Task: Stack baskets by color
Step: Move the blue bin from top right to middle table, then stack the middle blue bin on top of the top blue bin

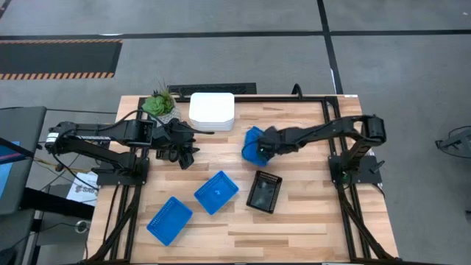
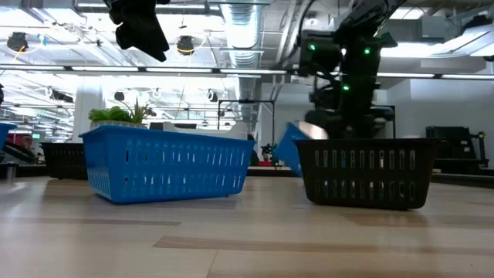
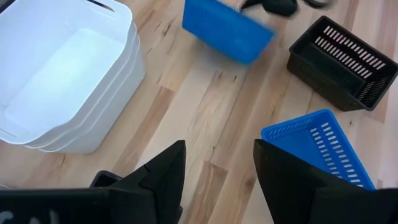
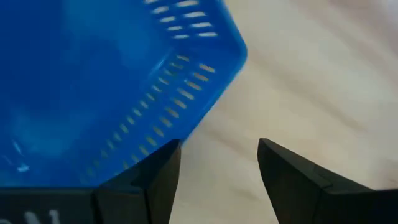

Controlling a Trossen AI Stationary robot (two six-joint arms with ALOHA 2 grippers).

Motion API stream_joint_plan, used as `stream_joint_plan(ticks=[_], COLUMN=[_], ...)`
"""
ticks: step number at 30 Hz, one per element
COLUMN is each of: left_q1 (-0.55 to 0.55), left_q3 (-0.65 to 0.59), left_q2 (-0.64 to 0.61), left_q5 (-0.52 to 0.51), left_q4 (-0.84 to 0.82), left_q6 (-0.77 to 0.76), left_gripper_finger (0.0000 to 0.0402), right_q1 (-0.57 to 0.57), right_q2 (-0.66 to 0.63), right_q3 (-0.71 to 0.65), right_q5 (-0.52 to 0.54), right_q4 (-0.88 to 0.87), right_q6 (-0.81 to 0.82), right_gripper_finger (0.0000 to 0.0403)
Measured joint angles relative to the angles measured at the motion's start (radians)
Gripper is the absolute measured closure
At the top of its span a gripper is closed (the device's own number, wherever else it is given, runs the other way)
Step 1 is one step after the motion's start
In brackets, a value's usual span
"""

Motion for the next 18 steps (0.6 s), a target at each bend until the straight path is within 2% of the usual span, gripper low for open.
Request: stream_joint_plan(ticks=[5,8,15,18], left_q1=[0.0,0.0,0.0,-0.001], left_q3=[0.0,0.0,0.0,0.0], left_q2=[0.0,0.0,0.0,0.0], left_q5=[-0.001,-0.017,-0.015,0.041], left_q4=[0.001,0.004,-0.003,-0.005], left_q6=[0.007,0.009,-0.03,-0.091], left_gripper_finger=[0.0226,0.0226,0.0226,0.0226], right_q1=[0.042,0.052,0.044,0.057], right_q2=[0.032,0.028,-0.066,-0.146], right_q3=[0.001,0.003,0.019,0.019], right_q5=[-0.109,-0.125,-0.118,-0.119], right_q4=[0.288,0.387,0.319,0.271], right_q6=[-0.087,-0.112,-0.156,-0.168], right_gripper_finger=[0.0164,0.0164,0.0164,0.0164])
